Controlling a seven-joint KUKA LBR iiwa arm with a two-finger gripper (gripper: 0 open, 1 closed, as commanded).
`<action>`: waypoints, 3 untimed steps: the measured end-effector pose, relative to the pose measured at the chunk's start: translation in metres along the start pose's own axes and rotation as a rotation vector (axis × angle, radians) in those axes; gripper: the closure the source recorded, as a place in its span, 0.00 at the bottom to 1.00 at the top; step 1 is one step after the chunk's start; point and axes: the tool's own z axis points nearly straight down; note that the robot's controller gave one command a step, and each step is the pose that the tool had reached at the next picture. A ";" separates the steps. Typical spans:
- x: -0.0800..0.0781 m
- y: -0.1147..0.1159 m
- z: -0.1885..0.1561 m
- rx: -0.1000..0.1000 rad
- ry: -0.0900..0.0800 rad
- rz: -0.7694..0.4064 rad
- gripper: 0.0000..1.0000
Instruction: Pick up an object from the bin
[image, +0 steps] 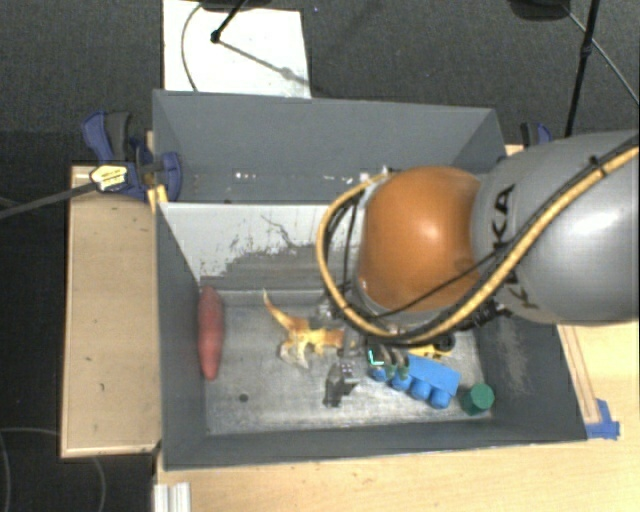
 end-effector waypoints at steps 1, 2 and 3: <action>-0.002 -0.001 -0.004 -0.001 -0.008 0.005 0.00; -0.011 -0.001 0.023 -0.002 -0.014 -0.072 0.00; -0.069 -0.046 0.118 -0.014 -0.054 -0.076 1.00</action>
Offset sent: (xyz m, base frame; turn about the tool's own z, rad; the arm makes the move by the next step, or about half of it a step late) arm 0.0315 -0.0054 -0.1215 -0.3035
